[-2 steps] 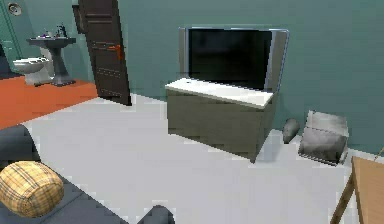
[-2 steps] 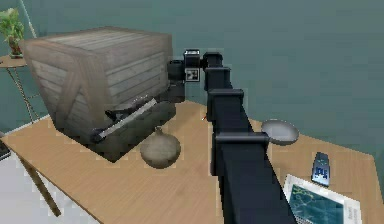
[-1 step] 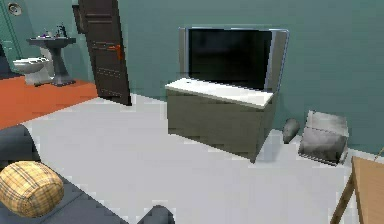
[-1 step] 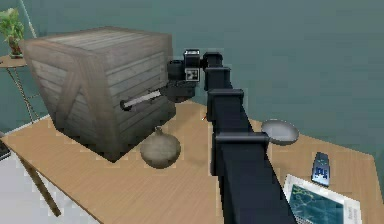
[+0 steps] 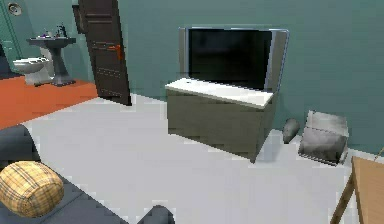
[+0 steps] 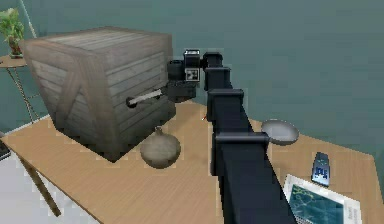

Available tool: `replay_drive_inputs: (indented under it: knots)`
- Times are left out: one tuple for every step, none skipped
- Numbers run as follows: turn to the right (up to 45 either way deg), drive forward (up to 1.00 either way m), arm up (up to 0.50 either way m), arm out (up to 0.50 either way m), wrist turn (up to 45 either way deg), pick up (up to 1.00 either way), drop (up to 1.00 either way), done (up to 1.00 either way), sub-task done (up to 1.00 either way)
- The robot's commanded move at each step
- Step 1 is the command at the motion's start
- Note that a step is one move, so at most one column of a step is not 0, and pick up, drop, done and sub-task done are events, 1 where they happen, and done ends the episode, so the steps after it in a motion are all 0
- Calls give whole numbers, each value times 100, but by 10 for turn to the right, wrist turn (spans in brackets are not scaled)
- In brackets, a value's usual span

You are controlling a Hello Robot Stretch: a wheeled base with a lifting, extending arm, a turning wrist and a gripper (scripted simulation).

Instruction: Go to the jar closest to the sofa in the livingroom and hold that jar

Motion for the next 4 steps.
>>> replay_drive_inputs:
  knots:
    - [0, 0, -30, 0, 0, 0, 0, 0, 0]
    - [0, 0, 0, 0, 0, 100, 0, 0, 0]
    - [0, 0, 10, 0, 0, 0, 0, 0, 0]
    - [0, 0, 0, 0, 0, 0, 0, 100, 0]
